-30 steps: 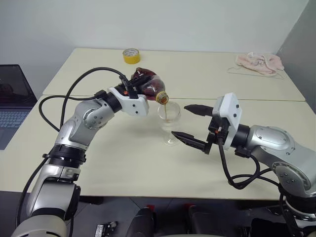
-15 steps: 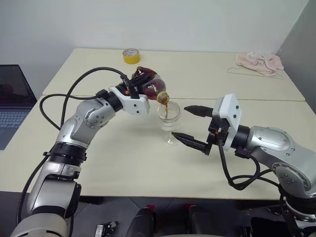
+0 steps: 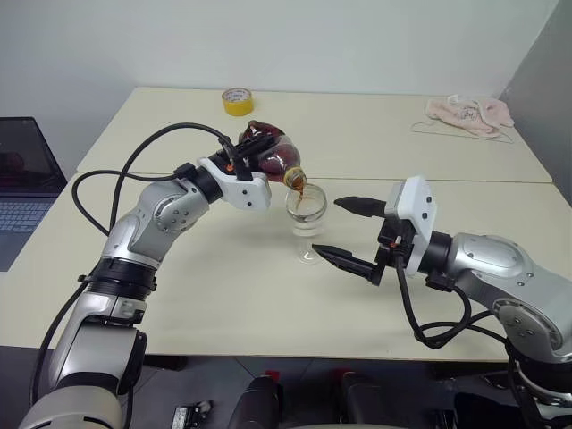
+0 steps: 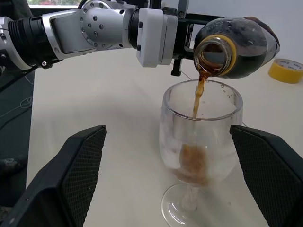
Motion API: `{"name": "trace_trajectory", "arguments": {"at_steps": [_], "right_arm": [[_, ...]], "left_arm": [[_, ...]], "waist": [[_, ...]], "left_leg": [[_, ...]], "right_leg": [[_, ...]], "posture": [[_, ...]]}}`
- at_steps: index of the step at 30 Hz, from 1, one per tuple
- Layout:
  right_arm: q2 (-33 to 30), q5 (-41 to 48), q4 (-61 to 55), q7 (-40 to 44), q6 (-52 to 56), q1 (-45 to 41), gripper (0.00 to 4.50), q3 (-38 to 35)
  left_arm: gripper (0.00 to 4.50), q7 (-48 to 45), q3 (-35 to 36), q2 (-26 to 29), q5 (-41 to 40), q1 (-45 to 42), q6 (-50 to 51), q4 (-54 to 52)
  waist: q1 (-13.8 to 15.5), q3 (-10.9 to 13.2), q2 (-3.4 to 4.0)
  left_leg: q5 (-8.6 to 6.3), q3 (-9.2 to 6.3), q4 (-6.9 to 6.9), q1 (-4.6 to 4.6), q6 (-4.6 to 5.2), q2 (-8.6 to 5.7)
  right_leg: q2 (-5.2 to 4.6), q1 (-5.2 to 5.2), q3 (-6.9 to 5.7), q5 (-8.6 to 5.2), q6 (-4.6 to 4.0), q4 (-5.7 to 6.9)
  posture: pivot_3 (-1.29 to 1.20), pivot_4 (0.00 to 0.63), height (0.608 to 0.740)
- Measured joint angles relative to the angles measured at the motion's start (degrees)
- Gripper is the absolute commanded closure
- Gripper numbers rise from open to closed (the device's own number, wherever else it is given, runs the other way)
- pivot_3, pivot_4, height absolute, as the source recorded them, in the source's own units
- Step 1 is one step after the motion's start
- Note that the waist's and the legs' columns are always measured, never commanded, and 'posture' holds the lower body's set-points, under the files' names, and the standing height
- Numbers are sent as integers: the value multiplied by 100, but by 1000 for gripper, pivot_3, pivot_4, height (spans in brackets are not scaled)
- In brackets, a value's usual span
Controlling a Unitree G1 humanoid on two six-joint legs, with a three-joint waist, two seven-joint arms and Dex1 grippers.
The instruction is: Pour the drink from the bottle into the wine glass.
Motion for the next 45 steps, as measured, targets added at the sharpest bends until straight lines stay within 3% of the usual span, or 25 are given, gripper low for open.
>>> {"name": "trace_trajectory", "arguments": {"at_steps": [27,40,45], "right_arm": [[-406,407,-23,230,-21,81,0,-474],[-292,411,-6,170,8,-204,0,-389],[-246,411,-2,172,9,-235,0,-375]], "left_arm": [[3761,-35,0,29,-52,-6,43,1],[3762,-623,51,-224,-911,687,1239,-1007],[3762,-677,323,-579,-1432,931,2172,-1389]], "waist": [[1,0,0],[0,0,0],[-12,0,0]], "left_leg": [[0,1,1,0,1,0],[0,-1,4,-1,0,0],[0,-2,3,0,0,1]], "right_leg": [[0,1,0,0,0,2],[0,1,0,0,0,2],[0,1,-1,0,0,4]], "posture": [[0,150,740],[0,150,740],[0,150,740]]}}
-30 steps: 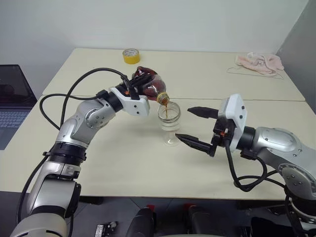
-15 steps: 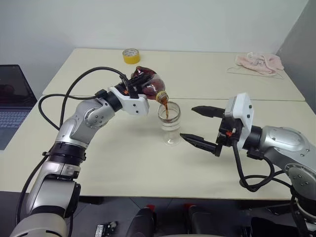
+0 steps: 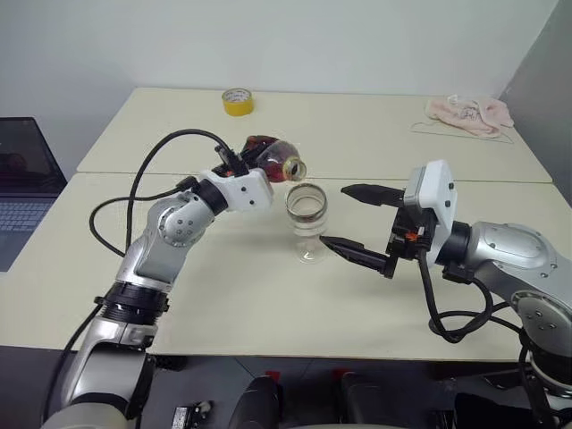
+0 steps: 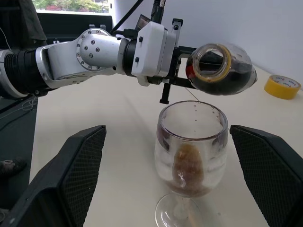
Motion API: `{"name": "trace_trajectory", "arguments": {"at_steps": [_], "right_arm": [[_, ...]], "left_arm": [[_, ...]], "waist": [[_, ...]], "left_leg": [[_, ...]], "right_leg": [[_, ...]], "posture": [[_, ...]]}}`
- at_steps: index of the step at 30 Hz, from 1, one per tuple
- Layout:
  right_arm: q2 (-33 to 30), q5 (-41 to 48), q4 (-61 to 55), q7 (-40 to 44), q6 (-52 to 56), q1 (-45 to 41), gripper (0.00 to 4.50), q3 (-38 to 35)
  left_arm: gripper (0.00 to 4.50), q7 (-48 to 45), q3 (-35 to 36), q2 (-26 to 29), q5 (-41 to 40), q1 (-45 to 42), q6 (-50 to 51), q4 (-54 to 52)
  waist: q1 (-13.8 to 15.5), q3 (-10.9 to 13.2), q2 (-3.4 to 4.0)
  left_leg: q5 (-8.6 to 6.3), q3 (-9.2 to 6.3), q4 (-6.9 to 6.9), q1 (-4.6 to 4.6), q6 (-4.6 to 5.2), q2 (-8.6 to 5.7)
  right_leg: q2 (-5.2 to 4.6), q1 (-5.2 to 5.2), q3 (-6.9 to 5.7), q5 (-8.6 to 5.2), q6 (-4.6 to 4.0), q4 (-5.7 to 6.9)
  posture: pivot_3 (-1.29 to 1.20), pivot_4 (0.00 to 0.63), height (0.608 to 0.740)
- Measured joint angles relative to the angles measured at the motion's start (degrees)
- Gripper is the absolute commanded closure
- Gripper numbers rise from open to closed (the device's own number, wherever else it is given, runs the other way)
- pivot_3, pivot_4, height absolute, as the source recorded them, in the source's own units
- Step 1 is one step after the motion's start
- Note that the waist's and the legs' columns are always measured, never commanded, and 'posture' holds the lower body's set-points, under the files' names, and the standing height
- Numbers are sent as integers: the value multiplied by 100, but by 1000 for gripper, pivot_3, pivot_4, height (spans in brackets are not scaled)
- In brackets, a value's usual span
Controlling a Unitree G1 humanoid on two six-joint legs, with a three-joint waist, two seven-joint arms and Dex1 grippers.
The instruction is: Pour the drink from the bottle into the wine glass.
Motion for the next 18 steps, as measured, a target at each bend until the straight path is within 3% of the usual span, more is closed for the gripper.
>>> {"name": "trace_trajectory", "arguments": {"at_steps": [8,18], "right_arm": [[-24,-6,10,115,-10,0,0,28],[99,-116,158,270,-135,-255,0,370]], "left_arm": [[3763,-24,887,-676,-1263,329,1990,-320],[3782,369,1973,-1062,-2390,792,2920,-137]], "waist": [[-8,0,0],[-37,-3,-5]], "left_leg": [[0,0,2,1,0,1],[3,-2,2,2,-5,3]], "right_leg": [[0,1,0,0,0,1],[0,2,-1,0,0,-2]], "posture": [[0,150,740],[0,150,740]]}}
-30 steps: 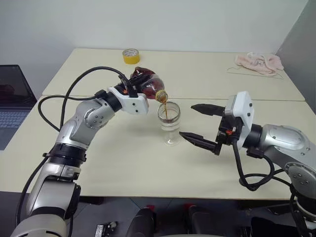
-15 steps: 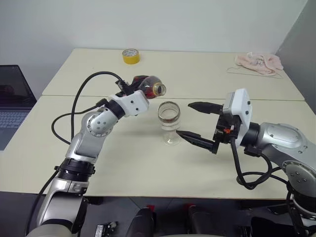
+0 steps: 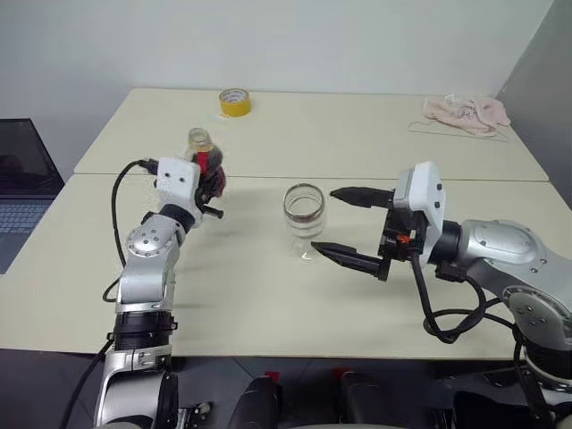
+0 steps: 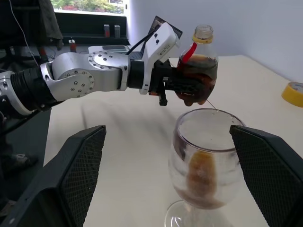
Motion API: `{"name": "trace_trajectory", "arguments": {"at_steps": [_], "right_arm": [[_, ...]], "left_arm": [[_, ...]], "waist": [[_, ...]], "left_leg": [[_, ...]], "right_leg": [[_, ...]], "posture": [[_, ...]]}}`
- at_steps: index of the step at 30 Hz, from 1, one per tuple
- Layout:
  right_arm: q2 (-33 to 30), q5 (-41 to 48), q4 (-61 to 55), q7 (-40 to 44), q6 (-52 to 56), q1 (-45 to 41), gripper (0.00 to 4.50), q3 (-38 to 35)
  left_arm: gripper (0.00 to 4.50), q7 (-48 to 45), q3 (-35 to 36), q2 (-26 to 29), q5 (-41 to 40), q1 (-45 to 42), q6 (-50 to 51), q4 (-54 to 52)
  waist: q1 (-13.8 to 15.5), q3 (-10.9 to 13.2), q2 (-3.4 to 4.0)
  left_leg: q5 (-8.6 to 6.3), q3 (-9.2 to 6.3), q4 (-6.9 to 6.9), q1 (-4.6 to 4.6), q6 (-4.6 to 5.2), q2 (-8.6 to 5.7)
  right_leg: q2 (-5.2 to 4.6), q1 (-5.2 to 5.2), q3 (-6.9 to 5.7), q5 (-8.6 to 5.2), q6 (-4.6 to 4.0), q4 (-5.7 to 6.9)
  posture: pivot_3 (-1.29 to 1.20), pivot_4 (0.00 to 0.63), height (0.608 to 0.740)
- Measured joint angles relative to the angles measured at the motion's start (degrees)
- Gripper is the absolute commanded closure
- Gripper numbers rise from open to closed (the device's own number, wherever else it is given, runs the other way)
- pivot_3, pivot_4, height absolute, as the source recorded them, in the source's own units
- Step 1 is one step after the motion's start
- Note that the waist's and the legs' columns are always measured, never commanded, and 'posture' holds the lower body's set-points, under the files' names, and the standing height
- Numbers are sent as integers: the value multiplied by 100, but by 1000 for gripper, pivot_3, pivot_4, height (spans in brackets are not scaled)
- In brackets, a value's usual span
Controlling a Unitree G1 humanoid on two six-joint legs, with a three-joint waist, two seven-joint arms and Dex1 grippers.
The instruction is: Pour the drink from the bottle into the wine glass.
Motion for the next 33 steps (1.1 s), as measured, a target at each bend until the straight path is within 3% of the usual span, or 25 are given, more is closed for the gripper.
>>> {"name": "trace_trajectory", "arguments": {"at_steps": [11,24,33], "right_arm": [[243,-130,235,1,-120,143,0,58],[323,-68,235,-51,61,-190,0,58],[307,-136,241,23,3,83,0,60]], "left_arm": [[3782,59,333,-172,-583,423,-112,474],[3782,3,318,-103,-724,277,-631,1250],[828,17,274,-4,-631,193,-863,1537]], "waist": [[6,-1,-2],[4,-2,-2],[-5,-4,-2]], "left_leg": [[0,0,0,0,-1,-1],[-1,0,-2,3,1,-1],[-1,1,-3,3,2,-1]], "right_leg": [[-1,-1,0,0,0,0],[-1,0,0,1,0,1],[-1,-1,2,1,0,1]], "posture": [[0,150,740],[0,150,740],[0,150,740]]}}
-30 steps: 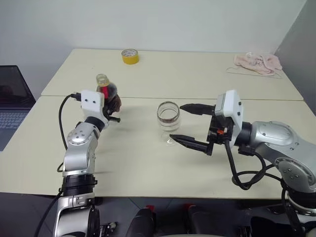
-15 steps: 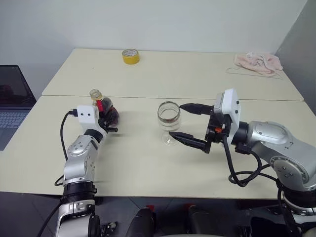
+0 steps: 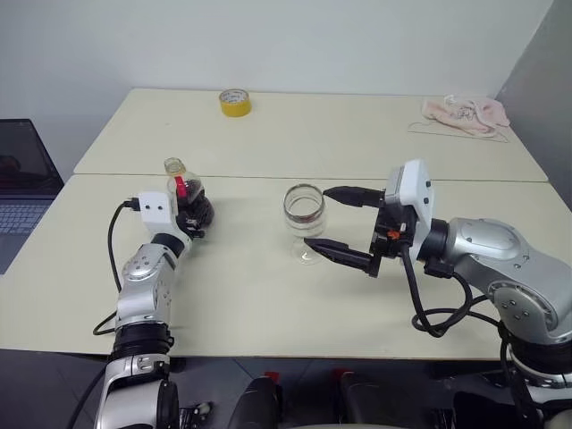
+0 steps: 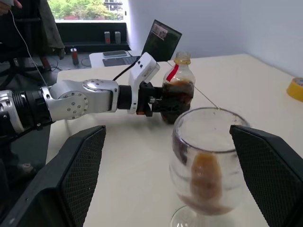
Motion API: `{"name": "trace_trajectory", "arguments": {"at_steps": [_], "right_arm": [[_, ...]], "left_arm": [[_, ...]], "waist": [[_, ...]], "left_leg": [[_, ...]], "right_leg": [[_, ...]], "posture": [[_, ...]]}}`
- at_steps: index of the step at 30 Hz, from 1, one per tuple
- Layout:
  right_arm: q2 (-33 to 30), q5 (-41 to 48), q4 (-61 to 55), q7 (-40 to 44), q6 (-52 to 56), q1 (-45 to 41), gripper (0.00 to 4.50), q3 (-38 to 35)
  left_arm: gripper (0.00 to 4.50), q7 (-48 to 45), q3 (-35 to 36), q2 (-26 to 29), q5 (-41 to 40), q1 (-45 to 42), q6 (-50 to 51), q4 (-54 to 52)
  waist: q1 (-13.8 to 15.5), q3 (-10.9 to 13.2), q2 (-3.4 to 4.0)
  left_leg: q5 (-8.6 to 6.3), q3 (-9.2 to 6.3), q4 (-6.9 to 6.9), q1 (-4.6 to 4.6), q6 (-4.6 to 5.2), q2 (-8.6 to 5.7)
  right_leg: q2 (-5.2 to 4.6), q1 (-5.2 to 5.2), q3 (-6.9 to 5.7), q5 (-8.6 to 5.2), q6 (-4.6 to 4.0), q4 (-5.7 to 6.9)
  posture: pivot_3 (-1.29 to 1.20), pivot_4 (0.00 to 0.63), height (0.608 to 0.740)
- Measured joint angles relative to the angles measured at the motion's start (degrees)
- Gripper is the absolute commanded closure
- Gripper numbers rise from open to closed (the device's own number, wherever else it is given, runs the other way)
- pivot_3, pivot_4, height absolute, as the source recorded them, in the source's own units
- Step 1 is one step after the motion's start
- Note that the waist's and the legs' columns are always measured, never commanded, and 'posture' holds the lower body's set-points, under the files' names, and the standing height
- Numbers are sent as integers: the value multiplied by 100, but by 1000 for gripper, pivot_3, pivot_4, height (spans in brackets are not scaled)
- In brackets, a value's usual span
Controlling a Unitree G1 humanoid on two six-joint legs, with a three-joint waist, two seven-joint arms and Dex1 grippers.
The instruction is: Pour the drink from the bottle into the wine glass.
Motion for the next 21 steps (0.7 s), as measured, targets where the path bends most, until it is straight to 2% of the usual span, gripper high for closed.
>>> {"name": "trace_trajectory", "arguments": {"at_steps": [2,3,14,21], "right_arm": [[-7,-1,-9,11,-33,34,0,0],[-11,-3,-12,20,-54,63,0,0],[-46,-146,-24,92,-226,260,0,0],[-123,-492,-65,88,-748,1098,0,-241]], "left_arm": [[182,3,-20,1,17,1,0,0],[17,4,-31,1,26,6,-1,0],[17,-112,-49,49,30,219,-17,-219],[17,38,-25,169,46,734,60,-974]], "waist": [[2,0,0],[3,0,0],[0,0,0],[4,0,0]], "left_leg": [[0,-2,0,0,0,0],[0,-2,0,0,1,0],[0,-1,0,0,1,0],[-1,2,-2,-1,1,0]], "right_leg": [[0,1,-2,0,0,0],[0,1,-2,0,0,0],[0,1,0,0,0,-1],[-2,2,4,0,0,-4]], "posture": [[0,150,740],[0,150,740],[0,150,740],[0,150,740]]}}
